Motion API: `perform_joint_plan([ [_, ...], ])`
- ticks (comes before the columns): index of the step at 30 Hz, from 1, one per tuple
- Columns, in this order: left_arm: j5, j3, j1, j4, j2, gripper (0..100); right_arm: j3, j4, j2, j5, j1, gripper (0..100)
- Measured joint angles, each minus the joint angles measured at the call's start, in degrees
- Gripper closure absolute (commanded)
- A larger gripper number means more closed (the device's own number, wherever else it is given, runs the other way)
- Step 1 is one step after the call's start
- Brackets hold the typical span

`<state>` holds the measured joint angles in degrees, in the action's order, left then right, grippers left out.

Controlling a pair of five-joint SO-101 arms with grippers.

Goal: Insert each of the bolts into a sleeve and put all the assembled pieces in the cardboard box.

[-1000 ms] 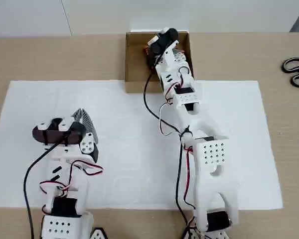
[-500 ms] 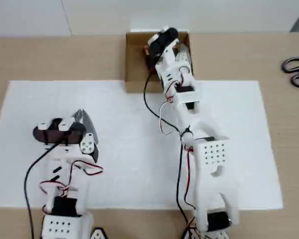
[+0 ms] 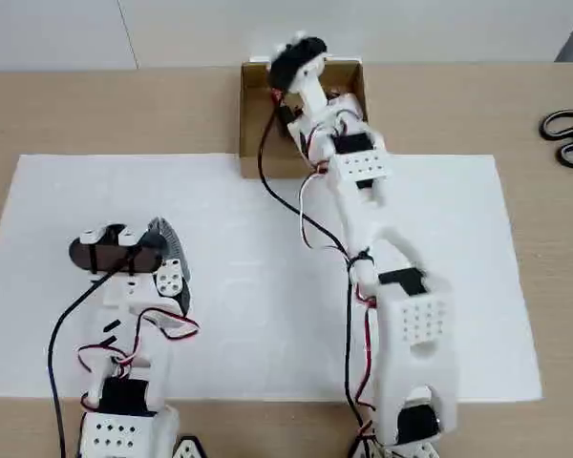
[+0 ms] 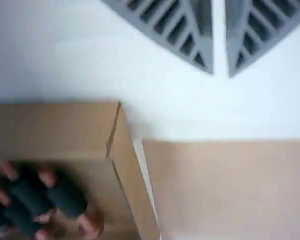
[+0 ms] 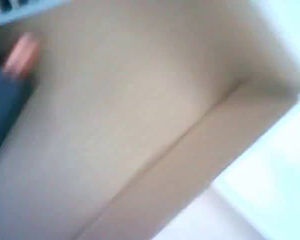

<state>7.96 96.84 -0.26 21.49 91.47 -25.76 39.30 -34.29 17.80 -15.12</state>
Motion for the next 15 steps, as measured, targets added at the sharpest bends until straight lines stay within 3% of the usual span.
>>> perform_joint_plan([
  [6,0.0,0.0,0.0,1.1,0.0,99,0.0,12.4,12.2,0.0,1.8,72.4],
  [15,0.0,0.0,0.0,4.8,0.0,99,0.0,39.9,27.5,-1.7,1.6,72.4],
])
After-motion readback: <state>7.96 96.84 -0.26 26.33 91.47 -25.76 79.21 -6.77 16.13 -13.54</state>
